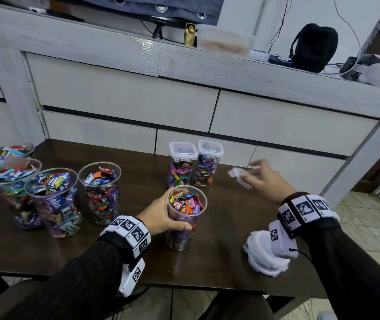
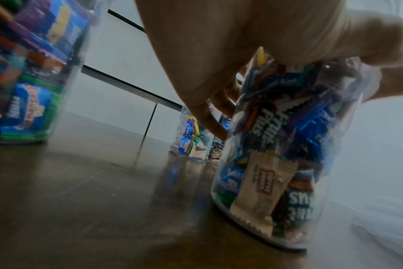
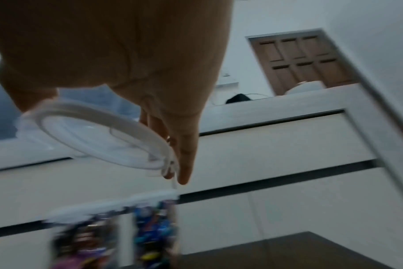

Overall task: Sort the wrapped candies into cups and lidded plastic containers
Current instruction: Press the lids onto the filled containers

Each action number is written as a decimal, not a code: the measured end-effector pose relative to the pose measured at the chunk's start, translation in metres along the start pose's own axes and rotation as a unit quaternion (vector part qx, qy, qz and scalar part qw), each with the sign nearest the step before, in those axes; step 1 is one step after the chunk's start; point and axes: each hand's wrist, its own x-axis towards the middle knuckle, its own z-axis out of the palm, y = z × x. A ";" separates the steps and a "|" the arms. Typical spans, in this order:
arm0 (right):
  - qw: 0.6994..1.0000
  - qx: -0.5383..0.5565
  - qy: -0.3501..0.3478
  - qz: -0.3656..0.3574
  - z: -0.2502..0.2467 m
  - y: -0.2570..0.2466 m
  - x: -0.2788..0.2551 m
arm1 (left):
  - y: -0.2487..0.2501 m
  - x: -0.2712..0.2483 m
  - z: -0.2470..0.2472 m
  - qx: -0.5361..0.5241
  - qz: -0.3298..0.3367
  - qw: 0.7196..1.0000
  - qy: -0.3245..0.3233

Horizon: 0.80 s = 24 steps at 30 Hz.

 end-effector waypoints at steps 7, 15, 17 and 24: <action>0.969 0.008 -0.124 -0.215 0.059 -0.081 -0.030 | 0.000 -0.002 0.000 -0.039 0.017 0.999 -0.007; 0.957 -0.033 -0.129 -0.259 0.087 -0.078 -0.039 | -0.009 0.003 0.003 -0.036 0.057 0.998 -0.005; 0.949 -0.077 -0.107 -0.285 0.090 -0.078 -0.043 | -0.009 0.003 0.003 -0.029 0.061 0.998 -0.004; 0.940 -0.152 -0.100 -0.289 0.089 -0.081 -0.047 | -0.009 0.003 0.003 -0.028 0.055 0.998 -0.005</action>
